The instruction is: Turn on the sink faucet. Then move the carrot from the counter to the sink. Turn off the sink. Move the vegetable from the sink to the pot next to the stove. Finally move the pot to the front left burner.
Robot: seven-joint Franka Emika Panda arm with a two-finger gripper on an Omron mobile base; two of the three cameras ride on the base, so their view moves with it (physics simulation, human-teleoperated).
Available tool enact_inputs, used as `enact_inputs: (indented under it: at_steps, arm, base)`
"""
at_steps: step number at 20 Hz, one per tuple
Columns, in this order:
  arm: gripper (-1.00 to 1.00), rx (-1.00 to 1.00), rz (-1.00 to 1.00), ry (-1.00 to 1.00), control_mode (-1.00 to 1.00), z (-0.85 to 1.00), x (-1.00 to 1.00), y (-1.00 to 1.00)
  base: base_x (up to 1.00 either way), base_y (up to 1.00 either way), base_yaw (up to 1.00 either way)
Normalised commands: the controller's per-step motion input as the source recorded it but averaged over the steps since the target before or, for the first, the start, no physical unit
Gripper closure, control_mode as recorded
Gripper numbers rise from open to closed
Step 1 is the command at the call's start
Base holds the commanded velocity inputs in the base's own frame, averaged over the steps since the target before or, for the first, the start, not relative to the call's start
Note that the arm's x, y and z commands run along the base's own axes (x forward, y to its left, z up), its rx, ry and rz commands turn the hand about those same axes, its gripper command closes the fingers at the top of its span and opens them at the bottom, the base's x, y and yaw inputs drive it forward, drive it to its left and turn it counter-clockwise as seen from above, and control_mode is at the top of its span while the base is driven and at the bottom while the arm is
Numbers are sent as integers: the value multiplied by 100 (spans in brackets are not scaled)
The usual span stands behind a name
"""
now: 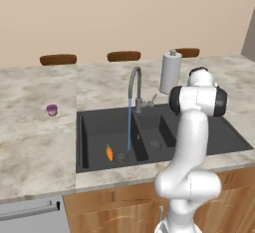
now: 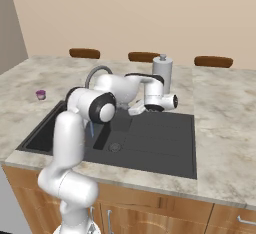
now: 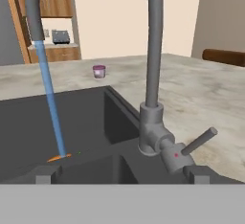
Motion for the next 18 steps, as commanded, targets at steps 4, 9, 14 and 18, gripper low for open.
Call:
enact_inputs:
  at_steps: [4,9,14,18]
  arm:
    - [-100,0,1,-2,-100,-9,20,2]
    - [-100,0,2,0,-100,-7,18,5]
    - [-100,0,2,0,-100,-7,15,11]
    - [-100,0,1,0,-100,-10,18,16]
  base:
    - [0,0,0]
    - [0,0,0]
    - [0,0,0]
    - [0,0,0]
